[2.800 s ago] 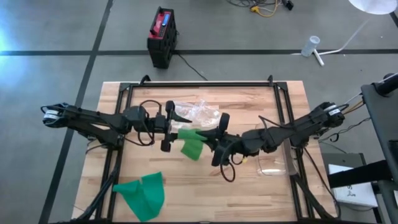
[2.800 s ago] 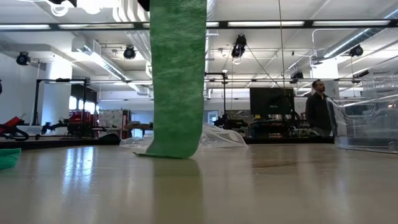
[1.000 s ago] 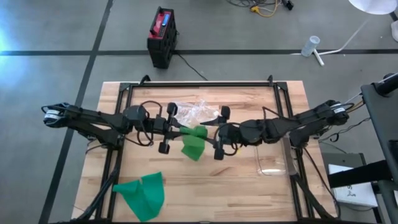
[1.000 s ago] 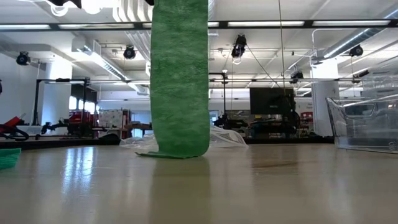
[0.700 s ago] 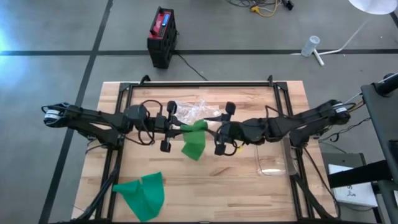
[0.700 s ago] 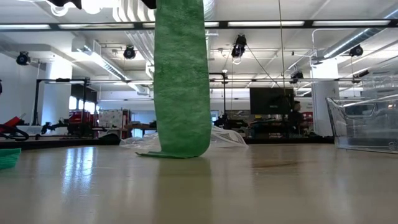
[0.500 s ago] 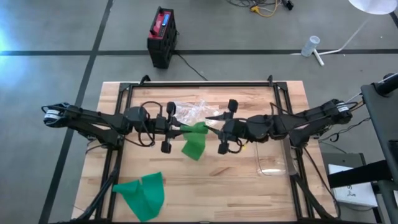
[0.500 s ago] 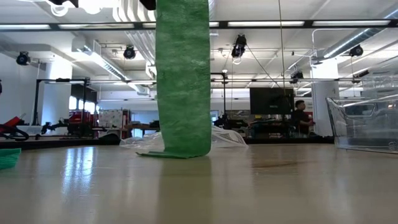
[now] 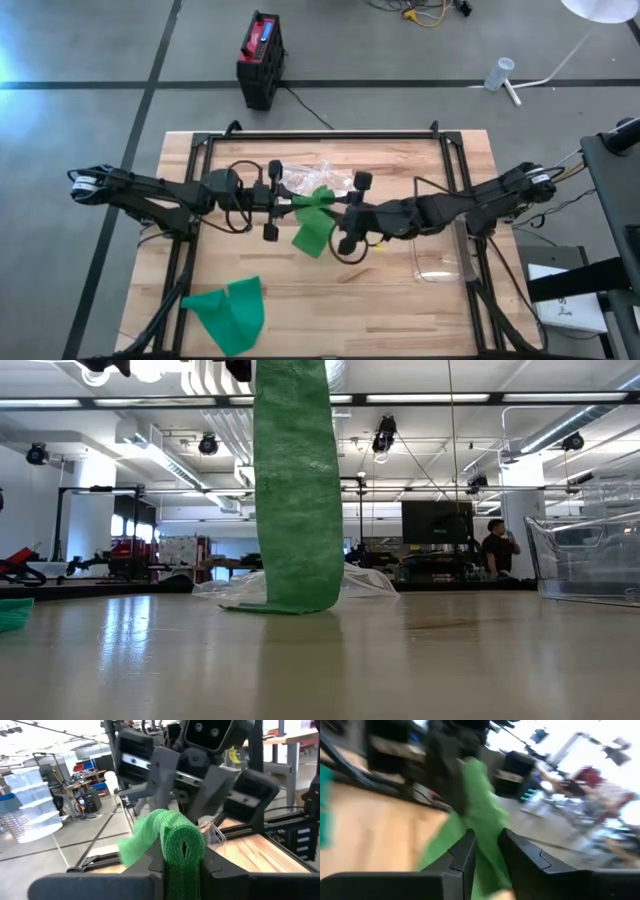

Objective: Roll bandage
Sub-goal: Roll the green bandage

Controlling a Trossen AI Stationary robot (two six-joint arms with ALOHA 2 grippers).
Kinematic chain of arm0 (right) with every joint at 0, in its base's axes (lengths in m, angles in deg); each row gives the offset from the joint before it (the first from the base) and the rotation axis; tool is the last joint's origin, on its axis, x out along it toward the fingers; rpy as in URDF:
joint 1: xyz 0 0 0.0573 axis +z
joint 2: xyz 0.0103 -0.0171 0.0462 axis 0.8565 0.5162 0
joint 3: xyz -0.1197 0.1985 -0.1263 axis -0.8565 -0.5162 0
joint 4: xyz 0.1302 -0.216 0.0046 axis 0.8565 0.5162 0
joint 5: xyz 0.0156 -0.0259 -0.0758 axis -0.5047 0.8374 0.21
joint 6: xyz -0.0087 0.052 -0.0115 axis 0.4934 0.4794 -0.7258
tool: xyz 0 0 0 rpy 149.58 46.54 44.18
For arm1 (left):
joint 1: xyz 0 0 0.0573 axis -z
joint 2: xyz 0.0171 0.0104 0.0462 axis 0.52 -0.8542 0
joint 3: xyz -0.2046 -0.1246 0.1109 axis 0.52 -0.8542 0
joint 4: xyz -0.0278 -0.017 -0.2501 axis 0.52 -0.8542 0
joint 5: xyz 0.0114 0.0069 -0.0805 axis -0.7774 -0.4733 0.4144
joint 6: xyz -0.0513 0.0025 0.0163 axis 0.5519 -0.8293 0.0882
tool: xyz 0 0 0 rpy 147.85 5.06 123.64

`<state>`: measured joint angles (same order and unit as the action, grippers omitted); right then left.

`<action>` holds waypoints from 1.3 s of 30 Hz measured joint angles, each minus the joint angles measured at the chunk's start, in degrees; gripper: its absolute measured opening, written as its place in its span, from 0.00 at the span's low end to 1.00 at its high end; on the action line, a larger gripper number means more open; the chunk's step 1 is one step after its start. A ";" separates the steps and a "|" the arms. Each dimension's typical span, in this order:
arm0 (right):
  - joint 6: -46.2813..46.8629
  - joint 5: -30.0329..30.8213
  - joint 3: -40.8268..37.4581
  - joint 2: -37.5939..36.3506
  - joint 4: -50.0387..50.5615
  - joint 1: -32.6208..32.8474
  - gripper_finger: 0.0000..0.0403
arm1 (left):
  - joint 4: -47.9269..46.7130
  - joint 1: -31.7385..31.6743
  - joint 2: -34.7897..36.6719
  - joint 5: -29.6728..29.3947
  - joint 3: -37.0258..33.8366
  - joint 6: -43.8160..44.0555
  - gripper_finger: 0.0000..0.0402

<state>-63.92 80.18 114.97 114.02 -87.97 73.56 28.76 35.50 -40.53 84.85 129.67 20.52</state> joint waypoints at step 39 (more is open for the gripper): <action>-12.34 2.54 0.13 0.87 -5.12 1.36 0.00 | 0.10 0.25 -0.05 1.80 0.04 -0.91 0.08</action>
<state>-76.26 82.72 115.10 114.89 -93.09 74.92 28.85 35.76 -40.59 86.66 129.72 19.61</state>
